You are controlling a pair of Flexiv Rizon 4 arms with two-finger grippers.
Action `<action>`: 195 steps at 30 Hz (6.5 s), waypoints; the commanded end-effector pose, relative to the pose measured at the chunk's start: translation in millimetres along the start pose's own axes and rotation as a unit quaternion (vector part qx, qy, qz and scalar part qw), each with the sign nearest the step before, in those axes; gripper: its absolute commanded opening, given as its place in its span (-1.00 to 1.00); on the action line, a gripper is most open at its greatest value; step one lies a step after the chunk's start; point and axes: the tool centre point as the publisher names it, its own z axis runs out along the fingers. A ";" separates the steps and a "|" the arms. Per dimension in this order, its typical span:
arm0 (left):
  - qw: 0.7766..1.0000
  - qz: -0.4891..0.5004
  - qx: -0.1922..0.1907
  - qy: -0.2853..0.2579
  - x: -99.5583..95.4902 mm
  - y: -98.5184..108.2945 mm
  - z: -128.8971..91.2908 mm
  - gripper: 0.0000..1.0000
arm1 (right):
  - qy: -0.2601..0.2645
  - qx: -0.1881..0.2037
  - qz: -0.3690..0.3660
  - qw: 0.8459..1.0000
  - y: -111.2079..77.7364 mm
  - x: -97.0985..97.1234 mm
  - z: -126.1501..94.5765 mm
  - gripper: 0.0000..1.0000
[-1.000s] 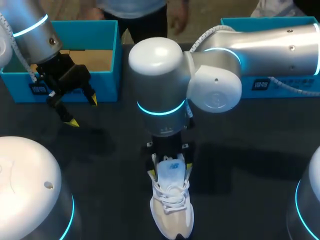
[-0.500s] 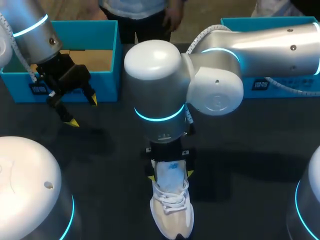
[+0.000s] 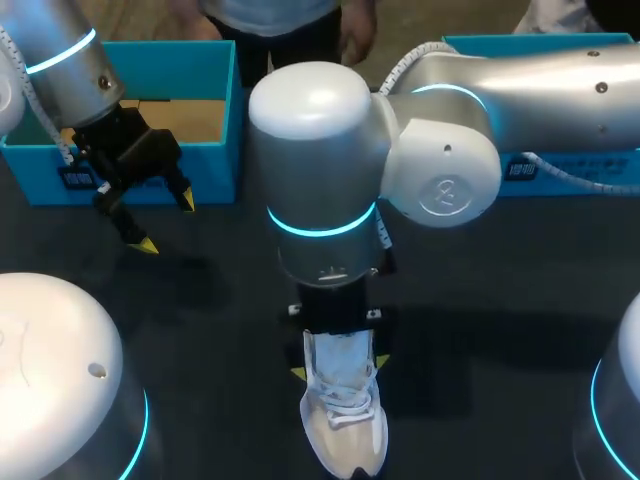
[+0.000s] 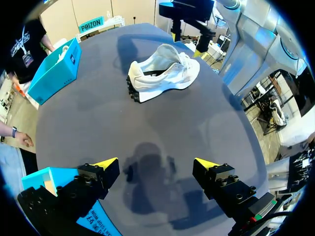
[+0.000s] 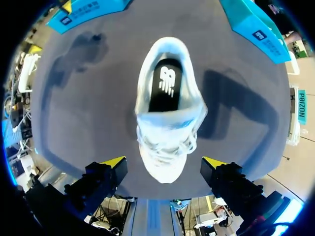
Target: Take the shoe out of the shoebox, open the shoe tongue, remove and reinsert the insole, then place the shoe into the shoebox
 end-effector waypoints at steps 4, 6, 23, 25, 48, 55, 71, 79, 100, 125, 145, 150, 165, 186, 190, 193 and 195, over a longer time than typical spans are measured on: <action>1.000 0.000 -0.001 0.000 0.3 -0.1 0.0 1.00 | 0.011 -0.032 0.029 0.999 -4.1 -4.1 6.2 -0.34; 1.000 0.000 -0.001 0.000 0.3 -0.1 0.0 1.00 | 0.013 -0.032 0.026 0.999 -1.9 -4.1 7.8 -0.42; 1.000 0.000 -0.001 0.000 0.3 -0.1 0.0 1.00 | 0.005 -0.037 0.013 0.999 22.8 -8.6 19.5 -0.47; 1.000 0.000 -0.001 0.000 0.3 -0.1 0.0 1.00 | 0.005 -0.037 0.013 0.999 22.8 -8.6 19.5 -0.47; 1.000 0.000 -0.001 0.000 0.3 -0.1 0.0 1.00 | 0.000 -0.046 0.021 0.999 54.4 -9.7 36.0 -0.58; 1.000 0.000 -0.001 0.000 0.3 -0.1 0.0 1.00 | -0.019 -0.056 0.027 0.998 36.9 -9.0 17.9 -0.50; 1.000 0.000 -0.001 0.000 0.3 -0.1 0.0 1.00 | 0.007 -0.042 0.019 0.999 56.6 -2.7 62.9 -0.53; 1.000 0.000 -0.001 0.000 0.3 -0.1 0.0 1.00 | -0.003 -0.067 0.007 0.998 54.2 1.6 40.0 -0.51; 1.000 0.000 -0.001 0.000 0.3 -0.1 0.0 1.00 | -0.008 -0.088 -0.383 0.919 82.0 -8.5 -27.2 1.00; 1.000 0.000 -0.001 0.000 0.3 -0.1 0.0 1.00 | -0.028 -0.087 -0.571 0.816 101.2 -11.0 -34.1 1.00; 1.000 0.000 -0.001 0.000 0.3 -0.1 0.0 1.00 | -0.065 -0.115 -0.641 0.756 162.9 -15.9 -4.9 1.00; 1.000 0.000 -0.001 0.000 0.3 -0.1 0.0 1.00 | -0.054 -0.112 -0.642 0.756 171.3 -18.6 8.7 1.00; 1.000 0.000 -0.001 0.000 0.3 -0.1 0.0 1.00 | -0.044 -0.109 -0.654 0.747 188.2 -21.4 33.2 1.00; 1.000 0.000 -0.001 0.000 0.3 -0.1 0.0 1.00 | -0.026 -0.096 -0.663 0.742 205.5 -24.7 65.1 0.75; 1.000 0.000 -0.001 0.000 0.3 -0.1 0.0 1.00 | -0.021 -0.091 -0.662 0.743 204.4 -24.2 70.2 0.65; 1.000 0.000 -0.001 0.000 0.3 -0.1 0.0 1.00 | -0.015 -0.088 -0.660 0.746 203.2 -24.8 74.3 -0.07; 1.000 0.000 -0.001 0.000 0.3 -0.1 0.0 1.00 | -0.014 -0.087 -0.658 0.748 202.3 -25.2 76.2 -0.21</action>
